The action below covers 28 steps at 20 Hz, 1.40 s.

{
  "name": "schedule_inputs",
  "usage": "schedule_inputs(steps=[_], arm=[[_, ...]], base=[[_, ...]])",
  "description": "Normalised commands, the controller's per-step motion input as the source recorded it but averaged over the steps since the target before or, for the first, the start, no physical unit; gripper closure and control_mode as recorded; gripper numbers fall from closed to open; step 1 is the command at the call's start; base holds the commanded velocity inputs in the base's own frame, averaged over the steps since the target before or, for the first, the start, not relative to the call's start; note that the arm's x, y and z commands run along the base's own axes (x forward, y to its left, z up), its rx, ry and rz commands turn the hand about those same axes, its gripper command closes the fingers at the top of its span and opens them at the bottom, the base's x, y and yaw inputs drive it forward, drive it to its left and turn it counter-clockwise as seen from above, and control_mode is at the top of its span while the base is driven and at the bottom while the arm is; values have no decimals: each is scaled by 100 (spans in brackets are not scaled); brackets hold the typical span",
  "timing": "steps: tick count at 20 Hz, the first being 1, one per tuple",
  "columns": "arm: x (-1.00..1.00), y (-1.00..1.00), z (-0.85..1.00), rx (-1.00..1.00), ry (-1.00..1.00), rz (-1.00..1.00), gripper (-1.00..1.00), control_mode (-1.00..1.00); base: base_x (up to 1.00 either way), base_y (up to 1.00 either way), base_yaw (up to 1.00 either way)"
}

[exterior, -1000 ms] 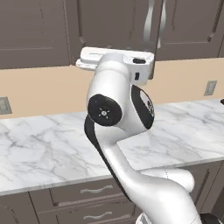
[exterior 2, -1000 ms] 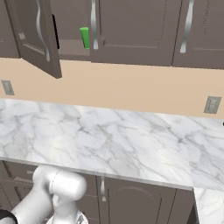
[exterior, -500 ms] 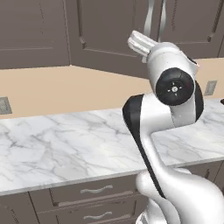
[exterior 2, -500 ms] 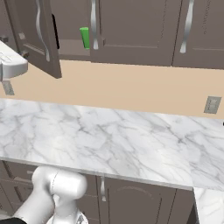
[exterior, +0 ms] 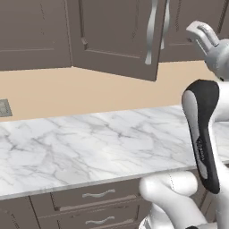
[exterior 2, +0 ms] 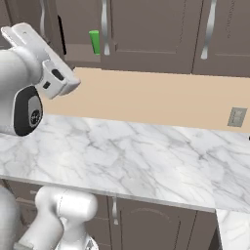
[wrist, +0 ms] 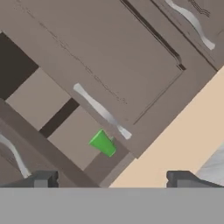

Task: Open the cabinet directly in front. Then move the wine and the cup to the dining counter with the candle on it.

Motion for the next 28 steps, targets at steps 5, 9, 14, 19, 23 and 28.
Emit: schedule_inputs(steps=[5,9,14,19,23,28], arm=[[15,-73,0,21,6,29,-100,-100],[46,0,-26,7,12,27,-100,-100],[13,5,-12,-2,0,5,-100,-100],[56,45,-14,0,0,15,-100,-100],[74,39,-1,0,0,22,-100,-100],[75,5,0,3,2,32,-100,-100]], base=[[0,0,0],[0,0,0],[0,0,0],[0,0,0],[0,0,0],[0,0,0]])
